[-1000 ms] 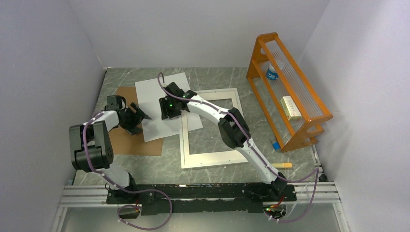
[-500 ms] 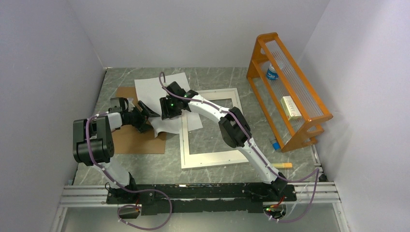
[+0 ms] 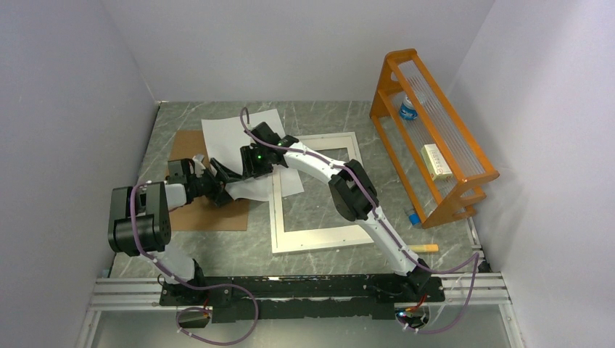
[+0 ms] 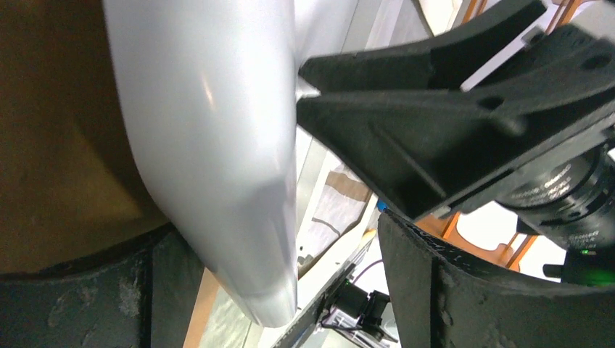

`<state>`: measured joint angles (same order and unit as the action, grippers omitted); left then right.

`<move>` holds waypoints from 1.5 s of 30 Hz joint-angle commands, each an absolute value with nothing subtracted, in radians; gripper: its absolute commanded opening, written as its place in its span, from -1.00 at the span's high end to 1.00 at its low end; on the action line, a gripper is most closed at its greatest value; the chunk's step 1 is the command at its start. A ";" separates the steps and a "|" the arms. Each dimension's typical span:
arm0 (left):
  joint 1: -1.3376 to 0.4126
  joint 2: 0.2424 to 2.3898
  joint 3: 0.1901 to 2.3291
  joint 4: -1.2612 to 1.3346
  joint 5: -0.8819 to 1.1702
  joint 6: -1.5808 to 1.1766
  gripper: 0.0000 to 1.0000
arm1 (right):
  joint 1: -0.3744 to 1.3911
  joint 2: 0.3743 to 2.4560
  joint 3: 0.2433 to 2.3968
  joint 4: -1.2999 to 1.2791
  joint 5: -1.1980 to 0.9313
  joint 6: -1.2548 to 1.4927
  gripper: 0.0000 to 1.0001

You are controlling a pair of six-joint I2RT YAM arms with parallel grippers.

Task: Put the photo into the frame
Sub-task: Pick up the photo at the center of the board.

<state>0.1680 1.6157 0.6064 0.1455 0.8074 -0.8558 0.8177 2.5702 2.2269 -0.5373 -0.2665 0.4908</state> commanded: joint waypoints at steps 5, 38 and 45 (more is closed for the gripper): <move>0.306 1.569 0.634 0.147 0.919 -0.859 -0.71 | 0.833 2.685 2.127 -0.712 -0.249 0.501 0.01; 0.320 1.725 1.537 -1.038 0.257 -0.319 0.95 | 0.713 2.296 2.174 -0.683 -0.240 0.480 -0.53; 0.318 1.690 1.739 -1.165 0.168 -0.279 0.95 | 0.711 2.211 2.145 -0.696 -0.214 0.516 -0.54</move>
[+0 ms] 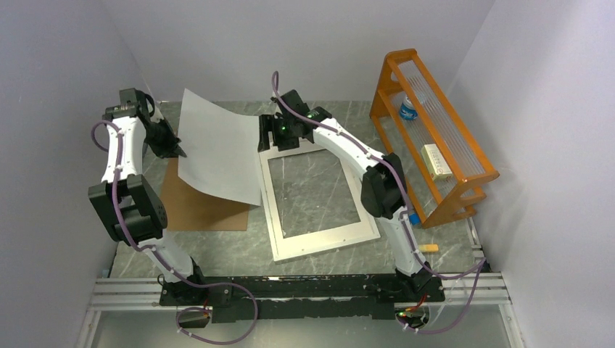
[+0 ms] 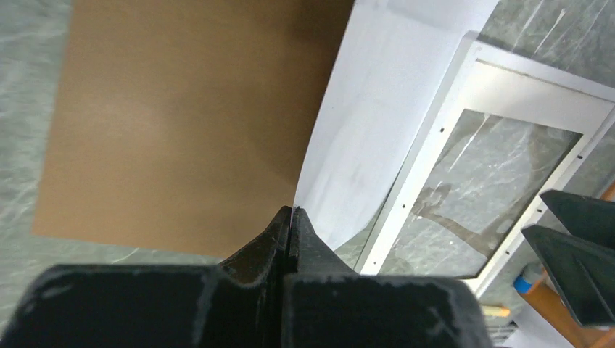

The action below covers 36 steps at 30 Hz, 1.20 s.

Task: Put the photo into the frame
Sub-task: Pick up the photo at the center of the board.

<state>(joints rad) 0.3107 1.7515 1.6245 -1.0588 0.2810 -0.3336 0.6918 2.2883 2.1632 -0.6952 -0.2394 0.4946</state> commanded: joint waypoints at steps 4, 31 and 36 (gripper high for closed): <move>0.315 1.659 1.850 -1.224 0.127 -0.271 0.95 | 0.712 2.167 2.144 -0.717 -0.178 0.556 -0.56; 0.114 1.516 2.177 -1.218 -0.160 -0.491 0.95 | 0.711 1.800 1.803 -0.628 -0.103 0.778 -0.69; -0.055 1.545 2.171 -1.231 -0.301 -0.552 0.95 | 0.708 1.737 1.783 -0.654 -0.057 0.813 -0.70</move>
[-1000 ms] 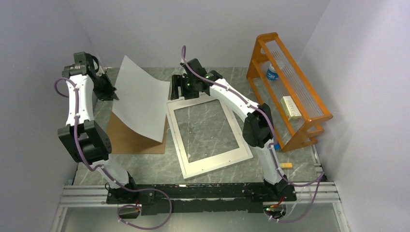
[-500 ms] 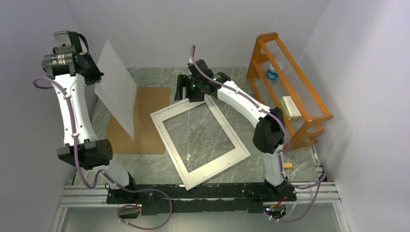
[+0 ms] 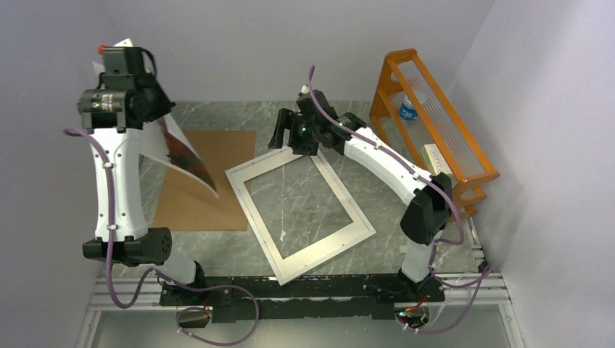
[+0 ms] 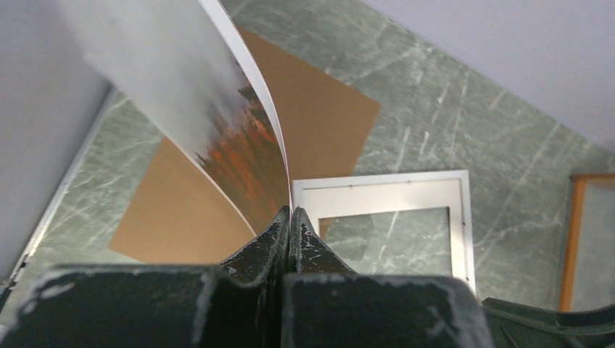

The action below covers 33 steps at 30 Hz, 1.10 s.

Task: Put the photo into the frame
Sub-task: Pick up the photo at the center of the board, then place the photo in the photo frame.

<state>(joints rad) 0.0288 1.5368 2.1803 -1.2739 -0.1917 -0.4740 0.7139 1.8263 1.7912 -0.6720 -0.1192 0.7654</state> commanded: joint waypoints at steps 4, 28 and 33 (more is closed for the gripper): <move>-0.105 1.521 2.140 -1.172 -0.206 -0.578 0.95 | 0.702 1.685 1.757 -0.688 -0.006 0.819 -0.70; -0.167 0.793 0.802 -0.147 0.559 -1.177 0.95 | 0.377 1.430 1.256 -0.852 0.294 0.676 -0.62; -0.167 0.605 0.597 -0.274 0.468 -1.200 0.95 | 0.364 1.532 1.142 -0.816 0.347 0.688 -0.48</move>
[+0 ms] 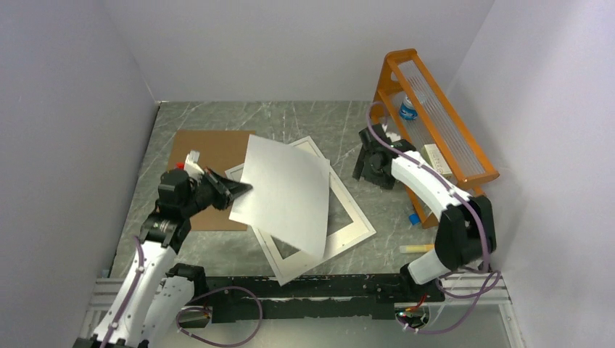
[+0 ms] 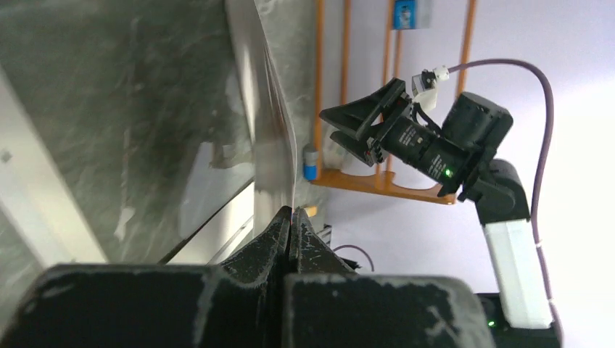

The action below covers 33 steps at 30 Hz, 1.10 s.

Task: Put the photo into the frame
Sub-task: Place the photo in the photo frame.

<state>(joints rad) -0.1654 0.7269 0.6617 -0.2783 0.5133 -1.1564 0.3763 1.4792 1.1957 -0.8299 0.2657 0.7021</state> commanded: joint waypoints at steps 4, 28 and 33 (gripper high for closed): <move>-0.167 0.526 0.527 -0.372 0.434 -1.180 0.95 | 0.343 1.592 1.085 -0.810 0.380 0.683 -0.35; -0.166 0.553 0.333 -0.461 0.609 -1.079 0.08 | 0.319 1.678 0.865 -0.670 0.005 0.641 -0.12; -0.156 0.666 0.315 -0.391 0.723 -1.007 -0.38 | 0.318 1.686 0.858 -0.670 -0.037 0.622 -0.12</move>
